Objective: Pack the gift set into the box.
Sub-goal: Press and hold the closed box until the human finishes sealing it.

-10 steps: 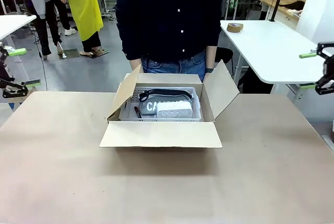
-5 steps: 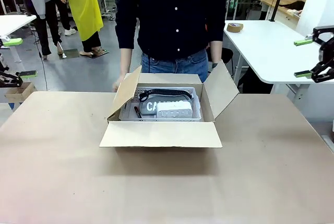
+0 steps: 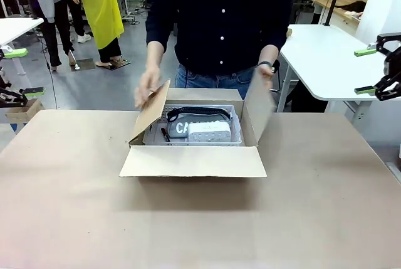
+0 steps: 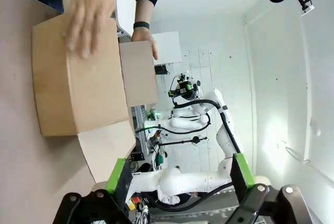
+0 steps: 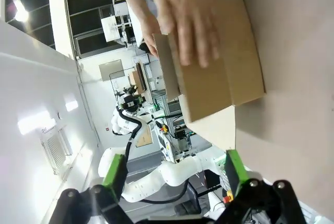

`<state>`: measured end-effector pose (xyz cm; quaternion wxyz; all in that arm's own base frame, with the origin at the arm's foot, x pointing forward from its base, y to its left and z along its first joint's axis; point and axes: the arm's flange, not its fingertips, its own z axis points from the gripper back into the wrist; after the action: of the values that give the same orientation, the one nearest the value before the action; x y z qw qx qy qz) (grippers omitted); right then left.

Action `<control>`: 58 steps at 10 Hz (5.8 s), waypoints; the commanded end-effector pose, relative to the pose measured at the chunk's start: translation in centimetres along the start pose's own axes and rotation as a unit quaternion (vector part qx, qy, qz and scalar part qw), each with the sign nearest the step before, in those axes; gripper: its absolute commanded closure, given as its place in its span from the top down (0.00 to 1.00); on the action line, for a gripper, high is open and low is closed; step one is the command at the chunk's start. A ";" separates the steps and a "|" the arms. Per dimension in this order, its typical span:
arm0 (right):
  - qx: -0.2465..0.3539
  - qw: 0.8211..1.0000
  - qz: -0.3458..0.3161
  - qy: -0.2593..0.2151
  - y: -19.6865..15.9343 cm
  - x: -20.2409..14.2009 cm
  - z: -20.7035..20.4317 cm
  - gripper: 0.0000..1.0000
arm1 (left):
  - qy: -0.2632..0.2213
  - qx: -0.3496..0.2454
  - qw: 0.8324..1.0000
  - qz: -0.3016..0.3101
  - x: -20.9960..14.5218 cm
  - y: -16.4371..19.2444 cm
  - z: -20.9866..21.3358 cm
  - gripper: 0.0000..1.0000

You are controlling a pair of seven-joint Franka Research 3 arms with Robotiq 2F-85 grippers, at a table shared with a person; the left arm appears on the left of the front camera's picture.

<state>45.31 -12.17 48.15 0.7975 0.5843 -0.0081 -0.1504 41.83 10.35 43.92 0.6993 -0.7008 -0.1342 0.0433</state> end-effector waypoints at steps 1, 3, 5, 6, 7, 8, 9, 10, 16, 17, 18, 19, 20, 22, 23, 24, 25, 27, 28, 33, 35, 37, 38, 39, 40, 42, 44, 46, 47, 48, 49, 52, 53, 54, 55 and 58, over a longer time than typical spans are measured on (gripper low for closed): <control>-0.005 1.000 0.001 0.006 0.0 -0.2 0.2 1.00 | 0.006 -0.001 1.000 -0.009 -0.3 0.0 0.2 1.00; -0.005 1.000 0.001 0.006 0.0 -0.2 0.2 1.00 | 0.006 -0.001 1.000 -0.009 -0.3 0.0 0.2 1.00; -0.005 1.000 0.001 0.006 0.0 -0.2 0.2 1.00 | 0.006 -0.001 1.000 -0.009 -0.3 0.0 0.2 1.00; -0.005 1.000 0.001 0.006 0.0 -0.2 0.2 1.00 | 0.006 -0.001 1.000 -0.009 -0.3 0.0 0.2 1.00; -0.005 1.000 0.001 0.006 0.0 -0.2 0.2 1.00 | 0.006 -0.001 1.000 -0.009 -0.3 0.0 0.2 1.00; -0.005 1.000 0.001 0.006 0.0 -0.2 0.2 1.00 | 0.006 -0.001 1.000 -0.009 -0.3 0.0 0.2 1.00; -0.005 1.000 0.001 0.006 0.0 -0.2 0.2 1.00 | 0.006 -0.001 1.000 -0.009 -0.3 0.0 0.2 1.00; -0.005 1.000 0.001 0.006 0.0 -0.2 0.2 1.00 | 0.006 -0.001 1.000 -0.009 -0.3 0.0 0.2 1.00; -0.005 1.000 0.001 0.006 0.0 -0.2 0.2 1.00 | 0.006 -0.001 1.000 -0.009 -0.3 0.0 0.2 1.00; -0.005 1.000 0.001 0.006 0.0 -0.2 0.2 1.00 | 0.006 -0.001 1.000 -0.009 -0.3 0.0 0.2 1.00; -0.005 1.000 0.001 0.006 0.0 -0.2 0.2 1.00 | 0.006 -0.001 1.000 -0.009 -0.3 0.0 0.2 1.00; -0.005 1.000 0.001 0.006 0.0 -0.2 0.2 1.00 | 0.006 -0.001 1.000 -0.009 -0.3 0.0 0.2 1.00; -0.005 1.000 0.001 0.006 0.0 -0.2 0.2 1.00 | 0.006 -0.001 1.000 -0.009 -0.3 0.0 0.2 1.00; -0.005 1.000 0.001 0.006 0.0 -0.2 0.2 1.00 | 0.006 -0.001 1.000 -0.009 -0.3 0.0 0.2 1.00; -0.005 1.000 0.001 0.006 0.0 -0.2 0.2 1.00 | 0.006 -0.001 1.000 -0.009 -0.3 0.0 0.2 1.00; -0.005 1.000 0.001 0.006 0.0 -0.2 0.2 1.00 | 0.006 -0.001 1.000 -0.009 -0.3 0.0 0.2 1.00; -0.005 1.000 0.001 0.006 0.0 -0.2 0.2 1.00 | 0.006 -0.001 1.000 -0.009 -0.3 0.0 0.2 1.00; -0.005 1.000 0.001 0.006 0.0 -0.2 0.2 1.00 | 0.006 -0.001 1.000 -0.009 -0.3 0.0 0.2 1.00; -0.005 1.000 0.001 0.006 0.0 -0.2 0.2 1.00 | 0.006 -0.001 1.000 -0.009 -0.3 0.0 0.2 1.00; -0.005 1.000 0.001 0.006 0.0 -0.2 0.2 1.00 | 0.006 -0.001 1.000 -0.009 -0.3 0.0 0.2 1.00; -0.040 0.995 0.076 0.046 1.6 -0.2 -4.4 1.00 | 0.047 0.023 0.996 -0.071 -0.5 -1.7 -4.9 1.00; -0.096 0.956 0.256 0.104 4.1 -2.0 -14.3 1.00 | 0.071 0.053 0.970 -0.226 -1.7 -2.3 -13.8 1.00; -0.116 0.918 0.366 0.102 4.8 -3.6 -18.8 1.00 | 0.066 0.057 0.945 -0.315 -2.9 -1.7 -17.2 1.00; -0.076 0.873 0.468 0.112 4.9 -5.4 -22.5 1.00 | -0.003 0.067 0.895 -0.442 -3.9 -0.7 -19.5 1.00; -0.020 0.813 0.573 0.101 4.4 -7.0 -24.9 1.00 | -0.006 0.032 0.860 -0.510 -4.9 0.0 -20.3 1.00; 0.041 0.787 0.612 0.070 3.6 -7.9 -26.0 1.00 | 0.006 0.002 0.851 -0.526 -5.1 0.5 -19.3 1.00; 0.105 0.778 0.612 0.100 4.2 -8.7 -26.3 1.00 | 0.012 0.010 0.857 -0.515 -4.8 0.7 -19.3 1.00; 0.145 0.771 0.614 0.081 4.3 -9.3 -26.4 1.00 | 0.034 0.029 0.876 -0.481 -4.3 1.1 -19.8 1.00; 0.022 0.782 0.622 -0.021 4.2 -7.8 -25.6 1.00 | 0.057 0.058 0.897 -0.435 -3.7 1.0 -19.5 1.00; 0.114 0.771 0.621 0.083 5.5 -9.5 -26.5 1.00 | 0.018 0.024 0.863 -0.505 -4.8 1.2 -19.5 1.00; 0.114 0.771 0.621 0.083 5.5 -9.5 -26.5 1.00 | 0.018 0.024 0.863 -0.505 -4.8 1.2 -19.5 1.00; 0.118 0.564 0.812 0.095 5.3 -7.2 -32.5 1.00 | 0.059 -0.015 0.844 -0.533 -4.4 3.3 -22.3 1.00; 0.134 0.540 0.828 0.070 3.7 -5.9 -33.8 1.00 | 0.029 0.015 0.775 -0.631 -3.5 5.1 -23.4 1.00; 0.141 0.528 0.836 0.049 1.9 -4.9 -34.7 1.00 | 0.016 0.036 0.762 -0.646 -2.4 7.0 -23.9 1.00; 0.139 0.535 0.832 0.038 0.0 -4.3 -35.7 1.00 | 0.015 0.056 0.738 -0.672 -2.4 9.0 -24.7 1.00; 0.071 0.625 0.775 0.059 -4.7 -3.4 -38.0 1.00 | 0.068 0.037 0.701 -0.709 -4.6 12.4 -27.8 1.00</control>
<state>48.19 21.76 31.31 0.5387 0.4340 -0.4311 0.5793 46.08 -16.25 31.69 0.5630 -0.3873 -0.5341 -0.4978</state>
